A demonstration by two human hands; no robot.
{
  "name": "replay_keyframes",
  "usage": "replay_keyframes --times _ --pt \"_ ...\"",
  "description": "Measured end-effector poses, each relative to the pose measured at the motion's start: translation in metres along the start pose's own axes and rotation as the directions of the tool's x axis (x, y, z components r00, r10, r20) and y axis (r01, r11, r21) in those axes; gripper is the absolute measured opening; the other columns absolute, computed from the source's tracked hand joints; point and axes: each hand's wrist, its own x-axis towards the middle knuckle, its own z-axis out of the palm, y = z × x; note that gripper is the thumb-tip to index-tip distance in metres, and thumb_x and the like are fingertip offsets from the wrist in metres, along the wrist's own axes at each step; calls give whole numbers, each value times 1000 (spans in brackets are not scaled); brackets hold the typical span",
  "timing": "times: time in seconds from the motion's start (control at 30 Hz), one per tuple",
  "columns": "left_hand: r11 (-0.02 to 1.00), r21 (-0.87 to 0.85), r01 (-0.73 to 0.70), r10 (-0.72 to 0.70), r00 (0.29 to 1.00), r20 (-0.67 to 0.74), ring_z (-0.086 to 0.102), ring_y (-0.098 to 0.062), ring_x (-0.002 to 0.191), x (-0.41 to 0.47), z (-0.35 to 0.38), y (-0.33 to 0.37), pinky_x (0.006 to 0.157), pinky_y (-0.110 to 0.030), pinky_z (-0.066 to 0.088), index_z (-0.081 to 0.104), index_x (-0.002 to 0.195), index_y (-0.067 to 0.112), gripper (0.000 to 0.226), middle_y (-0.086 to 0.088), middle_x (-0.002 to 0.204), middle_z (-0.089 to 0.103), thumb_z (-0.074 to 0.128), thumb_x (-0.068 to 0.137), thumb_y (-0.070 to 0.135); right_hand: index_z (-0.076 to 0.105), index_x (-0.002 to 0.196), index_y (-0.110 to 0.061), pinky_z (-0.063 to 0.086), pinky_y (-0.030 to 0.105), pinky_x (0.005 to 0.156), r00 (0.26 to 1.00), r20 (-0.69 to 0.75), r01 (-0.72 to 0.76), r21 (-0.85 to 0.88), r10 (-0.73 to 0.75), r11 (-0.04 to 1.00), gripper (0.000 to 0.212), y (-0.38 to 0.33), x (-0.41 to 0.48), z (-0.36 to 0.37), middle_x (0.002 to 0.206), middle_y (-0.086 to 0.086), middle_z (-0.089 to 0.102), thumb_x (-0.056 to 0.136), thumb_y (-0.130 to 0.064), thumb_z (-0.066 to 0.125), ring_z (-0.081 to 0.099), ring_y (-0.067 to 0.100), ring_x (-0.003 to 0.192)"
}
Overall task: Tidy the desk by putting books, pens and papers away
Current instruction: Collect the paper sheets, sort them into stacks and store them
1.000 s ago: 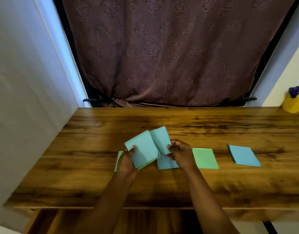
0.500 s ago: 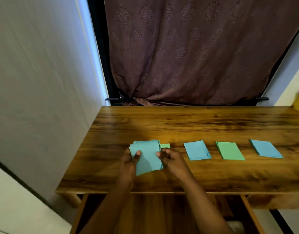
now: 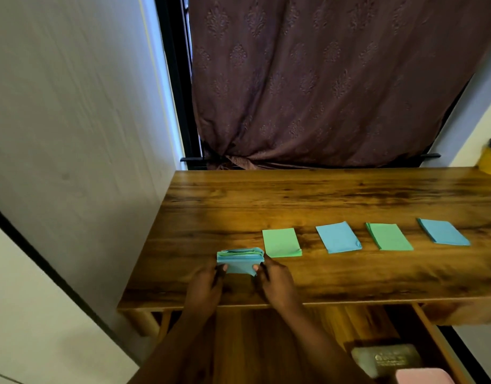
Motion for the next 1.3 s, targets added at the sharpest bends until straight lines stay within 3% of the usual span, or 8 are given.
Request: replay_keyframes --times 0.33,0.47,0.57,0.7,0.93,1.07,1.2,1.3 --pt "993 -117 24 -21 999 27 56 -4 97 -1 -11 -4 70 -6 42 56 115 26 21 11 105 60 55 94 26 53 129 -19 46 26 90 995 82 53 -15 -52 998 36 9 -1 -3 120 6 59 95 -32 51 54 18 112" --pt "990 -138 -22 30 998 52 59 -6 99 -4 -20 3 76 -12 46 61 112 23 20 7 108 64 58 92 23 40 139 -29 41 27 102 985 -8 174 125 -174 977 55 -6 -6 -28 129 -16 43 88 -29 62 38 3 122" --pt "975 -217 -39 55 996 66 61 -6 98 -5 -24 10 71 -10 49 60 106 29 17 9 105 65 57 93 19 39 137 -35 38 23 99 940 -104 332 58 -325 941 56 -16 -8 -50 131 -18 38 87 -30 64 32 -2 121" --pt "974 -220 -57 71 996 58 61 -3 96 -6 -25 18 72 -10 49 57 103 34 19 13 102 64 57 93 19 60 120 -32 37 27 96 838 -133 513 -141 -529 847 35 -16 -4 -61 134 -9 50 87 -42 52 38 4 123" --pt "981 -181 -74 88 994 72 59 3 93 -8 -27 19 68 -6 48 59 112 23 20 12 101 63 56 93 19 67 110 -26 35 25 94 778 -46 603 -222 -626 766 35 -20 4 -64 131 -10 54 85 -45 50 40 7 122" --pt "974 -211 -80 96 993 69 61 1 89 -11 -28 21 68 -7 48 59 103 27 16 17 96 62 58 92 15 70 95 -22 38 24 90 827 -23 560 -71 -562 826 24 -24 8 -72 124 -11 59 78 -40 68 42 5 116" --pt "934 -357 -23 64 993 103 65 -5 96 -11 -27 21 71 -16 53 61 107 26 21 7 104 68 58 91 12 66 83 -19 42 16 72 935 -26 354 145 -354 924 20 -28 9 -78 95 -6 67 73 -32 78 57 6 90" --pt "923 -385 -5 55 992 117 65 -10 102 -8 -26 20 78 -24 55 61 114 23 24 5 109 69 59 91 17 60 76 -27 50 32 68 971 -46 235 330 -233 914 18 -25 10 -72 77 -5 64 73 -30 78 58 8 76"
